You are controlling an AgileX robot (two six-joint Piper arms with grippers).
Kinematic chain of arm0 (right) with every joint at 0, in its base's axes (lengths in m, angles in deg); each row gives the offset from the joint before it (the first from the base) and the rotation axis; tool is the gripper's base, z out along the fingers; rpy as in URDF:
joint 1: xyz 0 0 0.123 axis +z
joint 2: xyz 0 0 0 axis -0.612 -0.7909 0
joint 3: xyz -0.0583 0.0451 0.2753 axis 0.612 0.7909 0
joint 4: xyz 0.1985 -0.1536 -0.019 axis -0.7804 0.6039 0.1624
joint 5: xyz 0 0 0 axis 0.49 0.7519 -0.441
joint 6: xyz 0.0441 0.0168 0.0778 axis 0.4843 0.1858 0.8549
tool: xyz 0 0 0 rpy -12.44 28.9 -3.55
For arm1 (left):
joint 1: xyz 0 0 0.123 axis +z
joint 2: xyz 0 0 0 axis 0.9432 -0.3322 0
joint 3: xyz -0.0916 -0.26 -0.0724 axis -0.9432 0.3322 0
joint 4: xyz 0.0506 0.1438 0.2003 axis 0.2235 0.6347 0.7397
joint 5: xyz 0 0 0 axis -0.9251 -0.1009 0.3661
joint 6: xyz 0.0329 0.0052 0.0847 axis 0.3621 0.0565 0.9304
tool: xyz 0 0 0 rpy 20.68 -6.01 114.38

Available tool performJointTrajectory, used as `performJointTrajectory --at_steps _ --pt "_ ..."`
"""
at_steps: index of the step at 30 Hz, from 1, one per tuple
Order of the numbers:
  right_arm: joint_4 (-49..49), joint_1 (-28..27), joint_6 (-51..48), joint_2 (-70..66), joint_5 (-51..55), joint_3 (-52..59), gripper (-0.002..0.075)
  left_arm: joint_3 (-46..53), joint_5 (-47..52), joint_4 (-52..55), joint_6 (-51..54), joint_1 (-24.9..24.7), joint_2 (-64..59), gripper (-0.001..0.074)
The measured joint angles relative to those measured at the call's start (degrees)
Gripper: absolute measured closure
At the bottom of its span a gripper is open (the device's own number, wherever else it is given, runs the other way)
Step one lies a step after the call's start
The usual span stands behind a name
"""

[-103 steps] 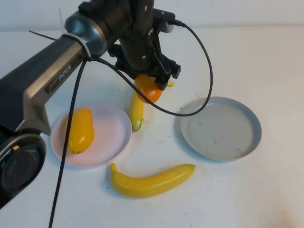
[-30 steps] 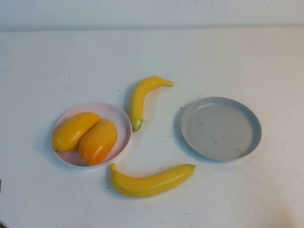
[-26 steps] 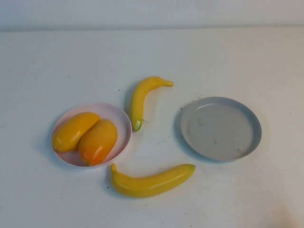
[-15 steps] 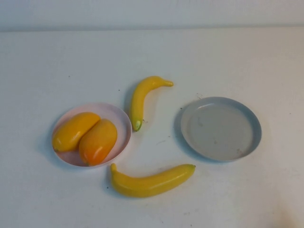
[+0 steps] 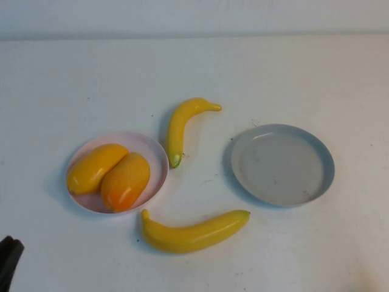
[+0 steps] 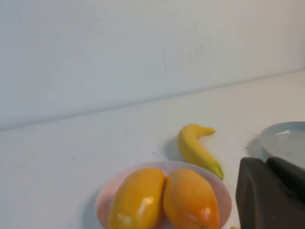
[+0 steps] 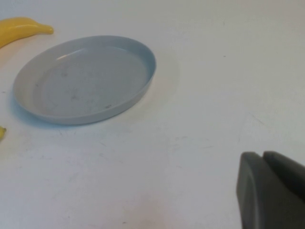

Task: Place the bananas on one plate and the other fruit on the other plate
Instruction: Put another type of fruit in the right plate

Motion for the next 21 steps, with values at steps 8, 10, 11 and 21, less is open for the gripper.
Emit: performJointTrajectory --at_steps 8,10,11,21 --pt "0.00 0.00 0.00 0.00 0.00 0.00 0.0741 3.23 -9.35 -10.58 10.38 13.47 0.00 0.0738" --pt "0.00 0.00 0.00 0.00 0.00 0.00 0.0741 3.23 -9.47 -10.88 10.86 14.70 0.00 0.0738" --pt "0.00 0.00 0.00 0.00 0.00 0.00 0.0741 3.23 -9.47 -11.30 11.13 15.15 0.00 0.0738" --pt "0.00 0.00 0.00 0.00 0.00 0.00 0.0741 3.23 0.08 -12.70 11.80 19.60 0.00 0.0738"
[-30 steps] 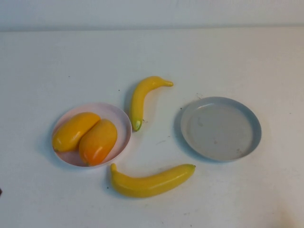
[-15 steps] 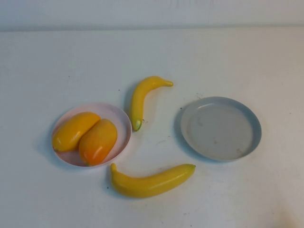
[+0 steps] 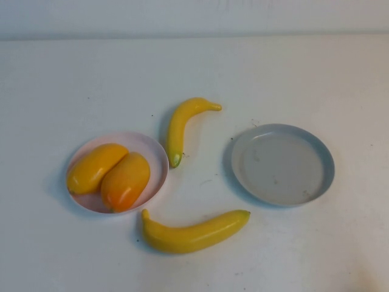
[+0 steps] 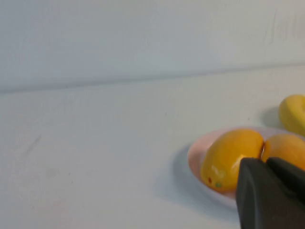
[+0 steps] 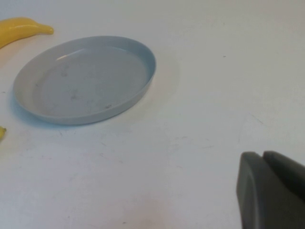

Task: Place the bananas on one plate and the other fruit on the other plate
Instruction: Put another type of fruit in the right plate

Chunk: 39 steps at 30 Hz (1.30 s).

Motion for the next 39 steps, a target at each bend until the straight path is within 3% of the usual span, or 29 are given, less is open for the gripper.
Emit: performJointTrajectory --at_steps 12,39 --pt "0.00 0.00 0.00 0.00 -0.14 0.00 0.0741 0.10 15.86 0.15 0.23 1.33 0.32 0.0738" --pt "0.00 0.00 0.00 0.00 -0.48 0.00 0.0741 0.10 15.96 0.15 0.23 1.33 0.32 0.0738"
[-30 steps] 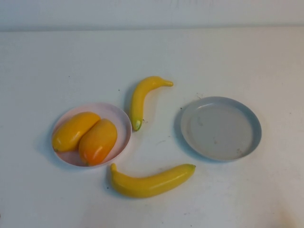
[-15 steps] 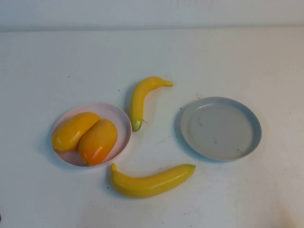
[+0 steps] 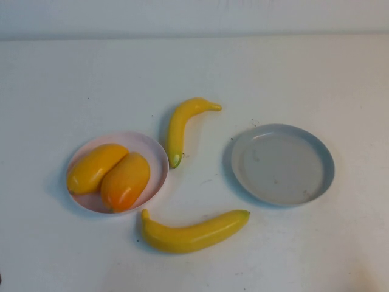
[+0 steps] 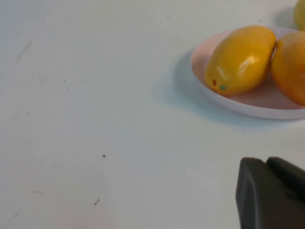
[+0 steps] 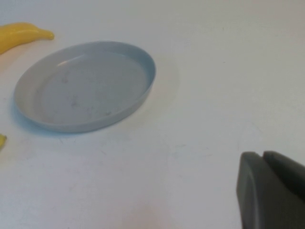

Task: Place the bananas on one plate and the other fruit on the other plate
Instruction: Put another type of fruit in the right plate

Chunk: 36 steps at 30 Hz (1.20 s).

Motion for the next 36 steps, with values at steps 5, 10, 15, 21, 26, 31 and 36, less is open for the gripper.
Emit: performJointTrajectory --at_steps 5,10,15,21,26,31,36 --pt "-1.18 0.00 0.00 0.00 -9.18 0.13 0.0741 0.00 0.00 0.00 0.00 0.00 0.00 0.0738" --pt "-6.66 0.00 0.00 0.00 -22.37 0.13 0.0741 0.00 0.00 0.00 0.00 0.00 0.00 0.0738" --pt "-13.36 0.00 3.93 0.00 -26.19 0.13 0.0741 0.00 0.00 0.00 0.00 0.00 0.00 0.0738" --pt "-17.52 0.00 8.25 -1.80 -11.07 -7.03 0.0741 0.00 0.00 0.00 0.00 0.00 0.00 0.0738" --pt "-17.75 0.00 6.63 -12.48 12.65 -23.34 0.0741 0.00 0.00 0.00 0.00 0.00 0.00 0.0738" --pt "-17.86 0.00 -3.45 -24.92 26.81 -34.80 0.0741 0.00 0.00 0.00 0.00 0.00 0.00 0.0738" --pt "-20.75 0.00 -13.44 -37.04 32.87 -41.23 0.0741 0.00 0.00 0.00 0.00 0.00 0.00 0.0738"
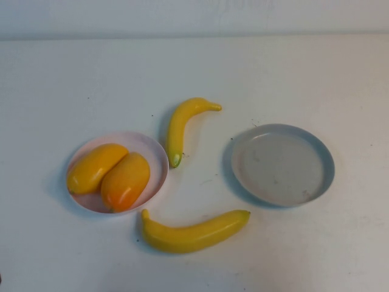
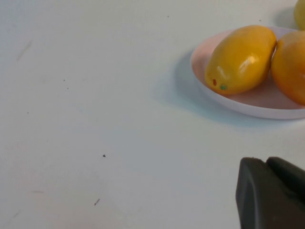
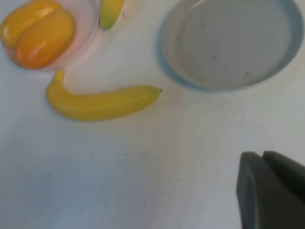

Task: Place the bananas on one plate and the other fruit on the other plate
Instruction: Put another type of fruit in the right plate

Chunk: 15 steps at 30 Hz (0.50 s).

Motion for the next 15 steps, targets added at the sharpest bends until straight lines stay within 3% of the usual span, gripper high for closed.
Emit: performJointTrajectory --at_steps 6,15 --pt "-2.78 4.68 -11.21 -11.03 -0.15 -2.02 0.0741 0.00 0.00 0.00 0.00 0.00 0.00 0.0738" --pt "6.96 24.39 -20.77 -28.73 -1.78 -10.13 0.0741 0.00 0.00 0.08 0.00 0.00 0.00 0.0738"
